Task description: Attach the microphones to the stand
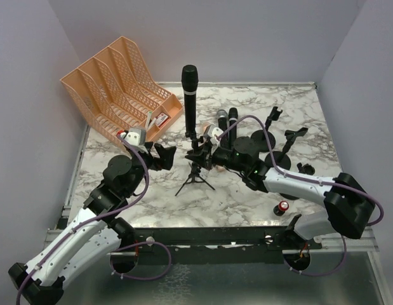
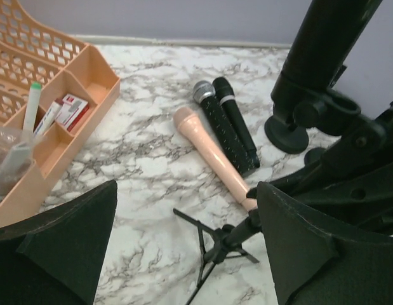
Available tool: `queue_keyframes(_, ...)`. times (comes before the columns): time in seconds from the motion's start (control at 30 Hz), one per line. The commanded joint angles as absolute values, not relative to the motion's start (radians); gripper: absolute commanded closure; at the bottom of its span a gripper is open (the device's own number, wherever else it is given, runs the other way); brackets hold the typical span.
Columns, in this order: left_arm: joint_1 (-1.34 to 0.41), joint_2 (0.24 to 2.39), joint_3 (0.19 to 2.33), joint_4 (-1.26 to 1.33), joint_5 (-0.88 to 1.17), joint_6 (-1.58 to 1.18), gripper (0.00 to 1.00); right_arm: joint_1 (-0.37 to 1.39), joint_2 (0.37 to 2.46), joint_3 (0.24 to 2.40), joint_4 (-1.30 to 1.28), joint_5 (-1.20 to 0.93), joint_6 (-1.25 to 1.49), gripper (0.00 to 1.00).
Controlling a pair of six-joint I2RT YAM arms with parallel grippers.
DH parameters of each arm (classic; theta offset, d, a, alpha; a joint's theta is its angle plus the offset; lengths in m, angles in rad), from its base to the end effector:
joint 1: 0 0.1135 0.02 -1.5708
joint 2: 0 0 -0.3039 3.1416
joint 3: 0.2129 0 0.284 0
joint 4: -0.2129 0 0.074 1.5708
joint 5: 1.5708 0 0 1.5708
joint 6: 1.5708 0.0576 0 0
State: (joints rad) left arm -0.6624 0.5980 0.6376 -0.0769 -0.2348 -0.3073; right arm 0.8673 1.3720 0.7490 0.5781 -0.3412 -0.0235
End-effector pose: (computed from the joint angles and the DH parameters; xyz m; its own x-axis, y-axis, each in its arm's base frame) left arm 0.1453 -0.0963 0.3507 -0.1535 -0.2534 -0.9551 0.3865 0.8742 -0.2940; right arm 0.2108 0.2783 0.2924 -0.0071 -0.0425 -0.9991 -0.9353 0.3538 -0.0085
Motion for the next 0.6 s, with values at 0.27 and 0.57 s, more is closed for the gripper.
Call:
queue_keyframes(0.27, -0.662, 0.547, 0.593, -0.312, -0.329, -0.484, 0.20, 0.880, 1.699, 1.027, 0.828, -0.310, -0.049, 1.00)
queue_keyframes(0.57, -0.662, 0.533, 0.521, -0.389, -0.418, -0.686, 0.21, 0.896, 1.922, 1.264, 0.892, -0.335, -0.029, 1.00)
